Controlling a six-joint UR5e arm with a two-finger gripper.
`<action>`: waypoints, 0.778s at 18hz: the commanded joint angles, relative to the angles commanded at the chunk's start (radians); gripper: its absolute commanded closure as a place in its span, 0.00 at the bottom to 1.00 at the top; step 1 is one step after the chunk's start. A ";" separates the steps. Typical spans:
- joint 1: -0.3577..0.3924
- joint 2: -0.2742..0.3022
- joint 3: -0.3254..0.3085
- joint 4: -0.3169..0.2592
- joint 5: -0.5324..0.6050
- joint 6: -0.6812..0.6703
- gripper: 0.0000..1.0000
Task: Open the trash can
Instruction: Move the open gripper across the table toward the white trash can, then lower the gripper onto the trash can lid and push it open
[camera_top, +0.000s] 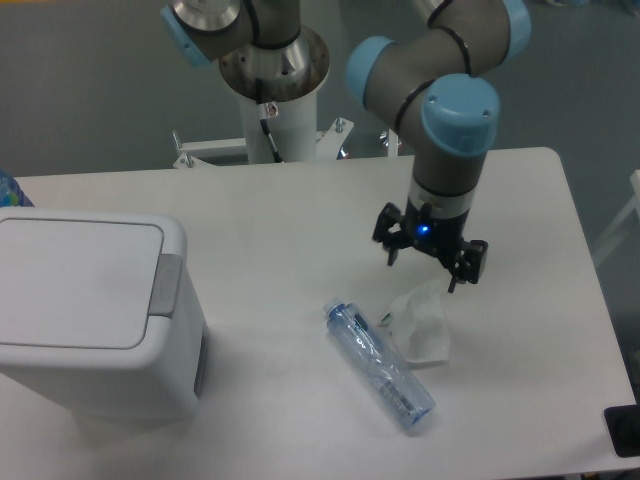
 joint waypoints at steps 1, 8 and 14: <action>-0.020 0.000 0.014 0.002 -0.018 -0.061 0.00; -0.117 0.038 0.043 -0.006 -0.123 -0.343 0.00; -0.161 0.090 0.049 0.005 -0.259 -0.488 0.00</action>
